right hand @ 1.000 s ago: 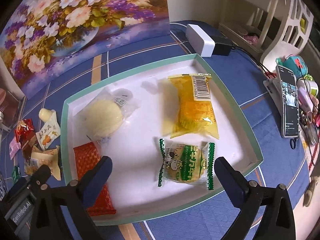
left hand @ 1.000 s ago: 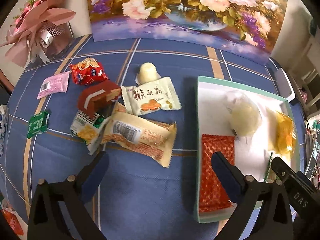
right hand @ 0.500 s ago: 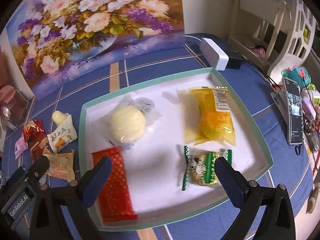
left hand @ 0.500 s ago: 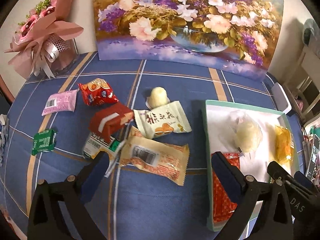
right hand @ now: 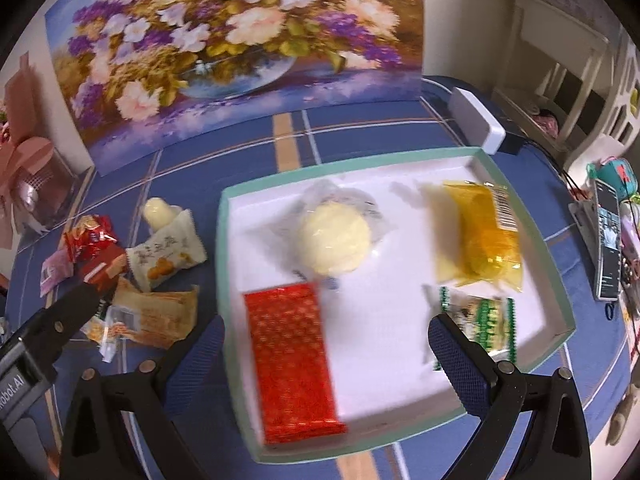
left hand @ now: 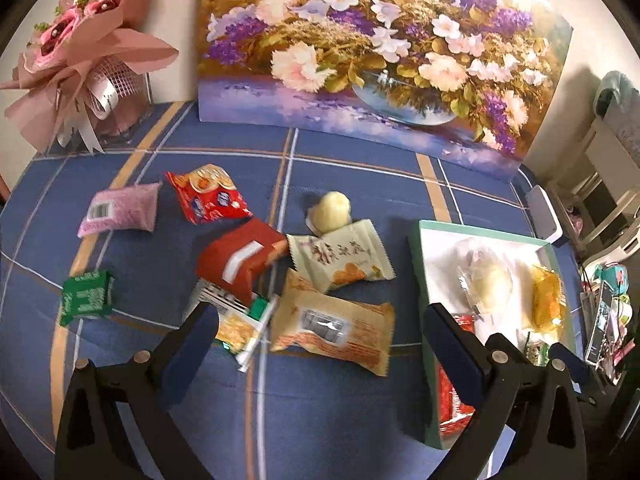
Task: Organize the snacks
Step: 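Move both tools back toward the remaining snacks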
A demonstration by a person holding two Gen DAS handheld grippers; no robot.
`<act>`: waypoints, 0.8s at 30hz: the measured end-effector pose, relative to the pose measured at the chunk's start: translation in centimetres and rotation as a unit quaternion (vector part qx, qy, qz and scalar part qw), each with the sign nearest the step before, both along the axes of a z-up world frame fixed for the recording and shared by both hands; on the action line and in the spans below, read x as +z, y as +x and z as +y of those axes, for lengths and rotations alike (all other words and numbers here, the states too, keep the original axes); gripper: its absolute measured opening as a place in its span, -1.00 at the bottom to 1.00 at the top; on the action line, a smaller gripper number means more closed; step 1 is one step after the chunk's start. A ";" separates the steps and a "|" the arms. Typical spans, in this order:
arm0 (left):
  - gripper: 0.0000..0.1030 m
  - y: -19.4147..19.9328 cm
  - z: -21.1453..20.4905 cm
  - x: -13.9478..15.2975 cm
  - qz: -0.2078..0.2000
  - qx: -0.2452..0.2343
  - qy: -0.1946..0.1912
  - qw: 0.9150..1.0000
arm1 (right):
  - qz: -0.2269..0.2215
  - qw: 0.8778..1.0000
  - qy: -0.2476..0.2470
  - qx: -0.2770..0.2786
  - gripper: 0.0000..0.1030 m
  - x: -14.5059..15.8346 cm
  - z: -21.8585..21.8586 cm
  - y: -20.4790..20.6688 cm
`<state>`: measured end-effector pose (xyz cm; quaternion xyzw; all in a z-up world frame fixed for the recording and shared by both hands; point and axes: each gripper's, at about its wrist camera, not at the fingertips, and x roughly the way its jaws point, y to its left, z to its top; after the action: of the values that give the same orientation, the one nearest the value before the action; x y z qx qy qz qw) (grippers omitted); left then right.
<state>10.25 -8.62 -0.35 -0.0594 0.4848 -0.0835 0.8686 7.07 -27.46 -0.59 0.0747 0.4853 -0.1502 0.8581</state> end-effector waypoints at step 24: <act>0.97 1.4 15.1 -0.6 -0.003 0.134 -0.033 0.990 | -0.041 0.990 0.040 0.132 1.00 0.1 11.8 3.4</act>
<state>11.63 6.49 -0.98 -0.1519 0.4665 0.0178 0.8712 10.48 -15.70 -0.50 0.0507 0.4609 -0.0128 0.8859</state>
